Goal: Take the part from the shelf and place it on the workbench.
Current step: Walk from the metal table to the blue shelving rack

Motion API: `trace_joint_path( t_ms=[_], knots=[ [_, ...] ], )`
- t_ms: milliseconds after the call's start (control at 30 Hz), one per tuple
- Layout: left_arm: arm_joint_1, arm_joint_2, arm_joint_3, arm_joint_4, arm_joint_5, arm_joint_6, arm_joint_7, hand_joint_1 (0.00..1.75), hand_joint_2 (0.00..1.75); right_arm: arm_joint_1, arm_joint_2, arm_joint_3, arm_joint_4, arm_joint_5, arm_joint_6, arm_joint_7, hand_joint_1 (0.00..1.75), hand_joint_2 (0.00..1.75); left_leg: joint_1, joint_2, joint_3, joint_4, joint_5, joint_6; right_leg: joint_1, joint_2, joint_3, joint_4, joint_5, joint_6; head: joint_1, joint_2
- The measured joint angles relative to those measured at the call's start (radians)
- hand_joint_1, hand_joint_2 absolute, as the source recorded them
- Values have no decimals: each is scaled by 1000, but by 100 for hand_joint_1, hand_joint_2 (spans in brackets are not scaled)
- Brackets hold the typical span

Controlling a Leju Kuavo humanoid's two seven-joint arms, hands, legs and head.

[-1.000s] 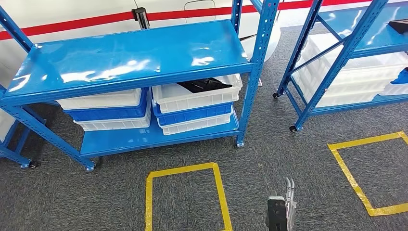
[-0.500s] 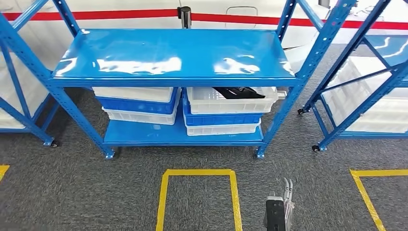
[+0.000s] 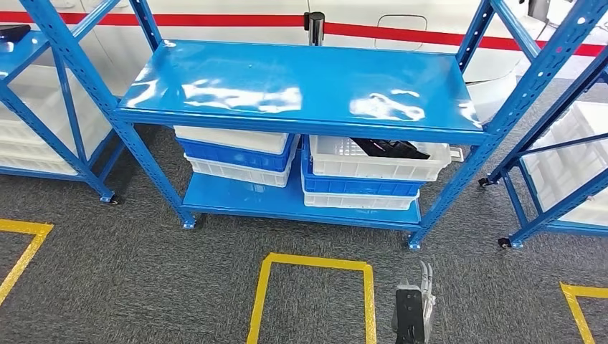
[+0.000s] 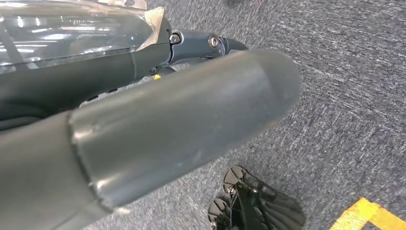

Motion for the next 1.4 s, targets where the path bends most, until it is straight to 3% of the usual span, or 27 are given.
trace_joint_path(
  t_ms=[33, 67, 167, 233, 300, 367, 433, 600, 667, 733, 800, 867, 967, 1133, 1267, 1333, 1400],
  knots=[
    [0, 0, 0, 0, -3, 0, 2, 0, 0, -6, -1, 0, 20, 7, -3, 12, 0, 0, 11, 6, -20, 29, -1, -10, -3, -3, 1, 0, -2, 2, 0, 0],
    [1, 0, 0, 0, -5, 0, 3, 0, 0, -16, -2, -1, 47, 14, -6, 21, 0, 0, 22, 10, -22, 21, 17, -19, -7, -5, 3, 0, -5, 6, 0, 0],
    [3, -1, 0, 0, -10, -1, 3, 0, 0, -61, -6, -13, 168, 26, -16, 27, 0, 0, 45, 17, 64, -154, 111, -46, -18, -8, 12, 1, -18, 28, -3, 0],
    [1, -4, -2, 1, -13, -4, 2, 0, 0, -103, -12, -30, 269, 29, -25, 21, 0, 0, 42, 13, 100, -222, 124, -41, -16, -9, 12, 0, -26, 46, -4, 0],
    [0, -5, -4, 1, -17, -6, 2, 0, 0, -139, -20, -50, 368, 29, -34, 11, 0, 0, 32, 6, 102, -227, 121, -20, -13, -11, 14, -6, -28, 57, -2, 0],
    [0, -5, -5, 1, -19, -6, 2, 0, 0, -158, -26, -62, 430, 28, -38, 2, 0, 0, 27, 5, 102, -231, 125, -11, -11, -12, 17, -10, -28, 54, -1, 0],
    [1, -5, -5, 2, -19, -6, 2, 0, 0, -162, -28, -66, 447, 28, -39, -1, 0, 0, 27, 4, 102, -233, 127, -10, -10, -12, 17, -10, -27, 48, 0, 0],
    [1, -5, -5, 2, -21, -6, 2, 0, 0, -168, -30, -69, 469, 27, -40, -2, 0, 0, 23, 3, 102, -233, 127, -9, -13, -13, 19, -10, -26, 48, 0, 0],
    [2, -5, -6, 2, -22, -6, 2, 0, 0, -188, -35, -80, 530, 26, -42, -7, 0, 0, 17, 1, 102, -232, 125, -3, -15, -13, 25, -19, -26, 50, 1, 0],
    [3, -5, -6, 2, -22, -7, 2, 0, 87, -212, -40, -91, 600, 28, -43, -7, 0, 0, 12, 0, 103, -232, 121, 7, -18, -14, 31, -30, -24, 53, 1, 0],
    [3, -5, -7, 2, -25, -19, 2, 0, 175, -224, -45, -93, 643, 50, -25, 52, 0, 87, 11, 0, 104, -232, 119, 11, -19, -14, 32, -33, -23, 59, 1, 0],
    [3, -4, -12, 2, -34, -44, 2, 0, 175, -237, -56, -92, 721, 87, 18, 193, 0, 175, 10, 0, 106, -232, 118, 12, -20, -14, 33, -33, -25, 70, 1, 0],
    [5, -4, -27, 2, -46, -77, 6, 0, 175, -229, -76, -91, 848, 113, 80, 356, 0, 175, 8, -4, 107, -231, 117, 13, -22, -18, 37, -34, -28, 82, 0, 0],
    [5, -4, -34, 2, -52, -107, 11, 0, 175, -210, -96, -92, 944, 119, 142, 476, 0, 175, 11, -4, 110, -232, 116, 13, -22, -18, 38, -33, -29, 84, 0, 0],
    [6, -4, -48, 2, -68, -125, 10, 0, 175, -204, -102, -96, 982, 96, 175, 537, 0, 0, 14, -4, 112, -232, 116, 12, -21, -19, 39, -33, -30, 85, 0, 0],
    [6, -4, -56, 2, -77, -138, 8, 0, 175, -200, -103, -106, 992, 83, 183, 556, 0, 0, 14, -4, 112, -232, 116, 12, -21, -19, 39, -33, -30, 85, 0, 0],
    [6, -4, -66, 2, -88, -148, 8, 0, 175, -197, -104, -116, 998, 74, 185, 563, 0, 87, 14, -4, 112, -232, 116, 12, -21, -19, 39, -33, -30, 85, 0, 0]
  ],
)
